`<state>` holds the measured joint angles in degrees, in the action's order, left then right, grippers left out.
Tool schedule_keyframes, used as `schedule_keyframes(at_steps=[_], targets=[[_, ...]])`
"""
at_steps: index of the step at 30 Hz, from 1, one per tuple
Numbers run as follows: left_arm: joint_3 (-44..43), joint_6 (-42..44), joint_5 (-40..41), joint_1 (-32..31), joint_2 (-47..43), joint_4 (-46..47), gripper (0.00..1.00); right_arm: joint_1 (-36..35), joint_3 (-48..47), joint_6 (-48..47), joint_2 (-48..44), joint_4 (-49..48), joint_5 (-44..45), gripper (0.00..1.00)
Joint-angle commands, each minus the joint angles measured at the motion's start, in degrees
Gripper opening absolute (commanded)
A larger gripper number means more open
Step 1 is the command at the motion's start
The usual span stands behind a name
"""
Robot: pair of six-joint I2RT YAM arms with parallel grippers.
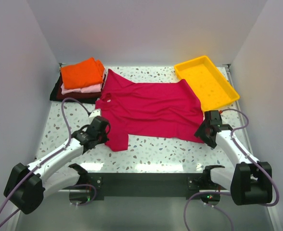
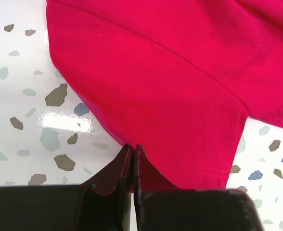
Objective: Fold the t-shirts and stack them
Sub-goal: Fold the tshirt
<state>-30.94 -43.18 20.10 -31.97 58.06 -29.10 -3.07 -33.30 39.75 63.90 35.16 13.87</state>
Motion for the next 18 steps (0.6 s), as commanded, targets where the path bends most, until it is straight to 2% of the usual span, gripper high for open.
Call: schedule_keyframes(at_steps=[1, 6, 10, 15, 18], targets=[[-1.9, 1.5, 0.0, -0.2, -1.5, 1.6, 0.00, 0.3, 0.8, 2.4, 0.5, -1.5, 0.3, 0.69], [-2.5, 1.8, 0.4, -0.2, -2.0, 0.9, 0.00, 0.3, 1.3, 2.9, 0.9, -2.1, 1.0, 0.63], [-2.4, 1.9, 0.6, -0.2, -1.8, 0.9, 0.00, 0.3, 2.4, 3.8, 1.4, -3.1, 0.8, 0.45], [-2.1, 1.8, 0.6, -0.2, -1.4, 1.2, 0.00, 0.3, 3.1, 3.6, 3.2, -4.0, 0.8, 0.42], [-2.0, 1.9, 0.6, -0.2, -1.4, 1.1, 0.00, 0.3, 3.8, 3.8, 3.6, -4.9, 1.1, 0.36]])
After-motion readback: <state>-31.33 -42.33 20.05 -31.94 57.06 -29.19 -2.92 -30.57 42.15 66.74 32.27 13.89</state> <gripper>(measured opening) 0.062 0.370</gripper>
